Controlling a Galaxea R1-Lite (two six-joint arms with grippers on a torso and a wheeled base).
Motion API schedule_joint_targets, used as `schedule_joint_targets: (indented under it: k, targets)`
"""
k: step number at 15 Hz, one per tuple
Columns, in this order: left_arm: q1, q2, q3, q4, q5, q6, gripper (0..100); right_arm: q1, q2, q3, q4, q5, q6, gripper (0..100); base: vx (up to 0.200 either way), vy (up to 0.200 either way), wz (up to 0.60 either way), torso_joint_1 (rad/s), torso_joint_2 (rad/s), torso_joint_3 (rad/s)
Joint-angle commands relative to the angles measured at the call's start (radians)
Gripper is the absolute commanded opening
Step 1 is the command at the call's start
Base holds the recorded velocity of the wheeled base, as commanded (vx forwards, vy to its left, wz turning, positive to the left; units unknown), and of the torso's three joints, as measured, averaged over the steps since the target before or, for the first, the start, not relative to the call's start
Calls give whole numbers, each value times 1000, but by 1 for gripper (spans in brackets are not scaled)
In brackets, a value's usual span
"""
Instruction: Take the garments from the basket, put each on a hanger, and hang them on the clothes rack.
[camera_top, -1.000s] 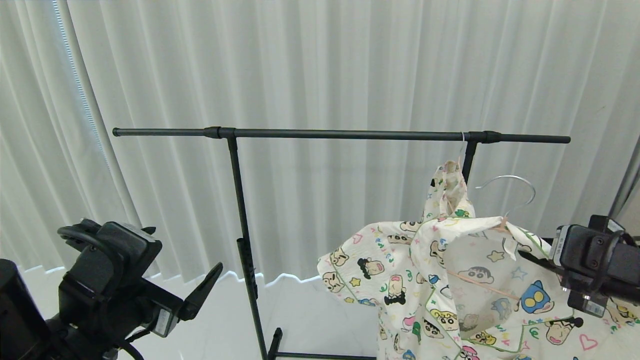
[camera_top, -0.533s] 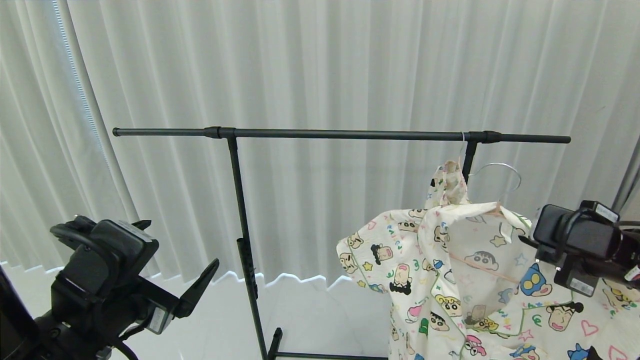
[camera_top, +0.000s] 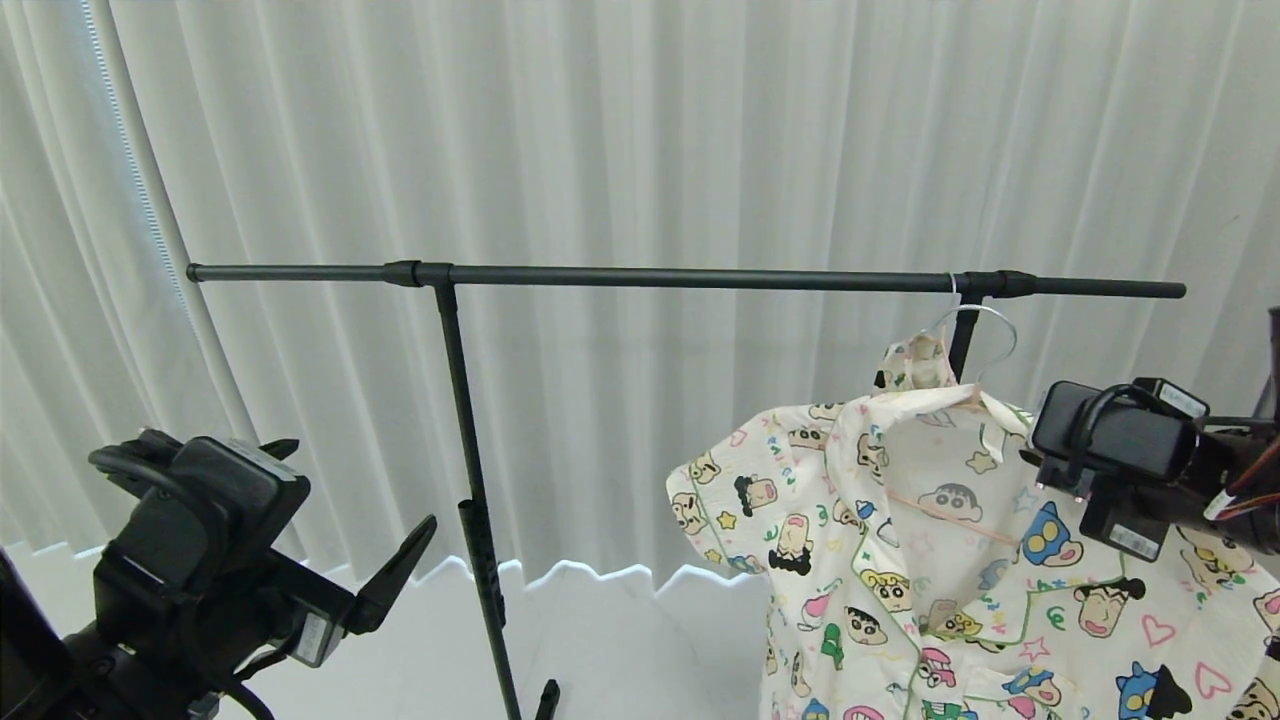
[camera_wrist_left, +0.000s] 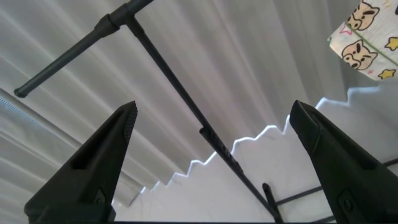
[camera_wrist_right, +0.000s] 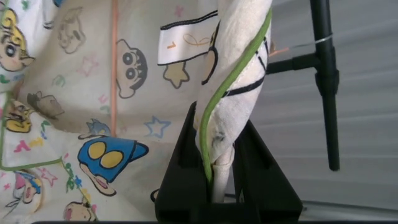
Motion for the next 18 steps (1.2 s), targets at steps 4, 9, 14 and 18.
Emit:
schedule_joint_targets:
  k: [4,9,14,18]
  targets:
    - [0,4,3,0,0,0,100,0,1,-17,32,-1,21,0,200,0,0,2,4,2]
    - [-1,9,3,0,0,-2,100,53,1,-140,255,-17,278,0,200,0,0,3,4,0]
    - [0,9,6,0,0,-5,100,128,38,-215,312,-69,459,0,200,0,0,2,2,2]
    - [-1,8,10,0,0,-5,100,129,44,-221,345,-73,491,0,0,0,0,0,0,0]
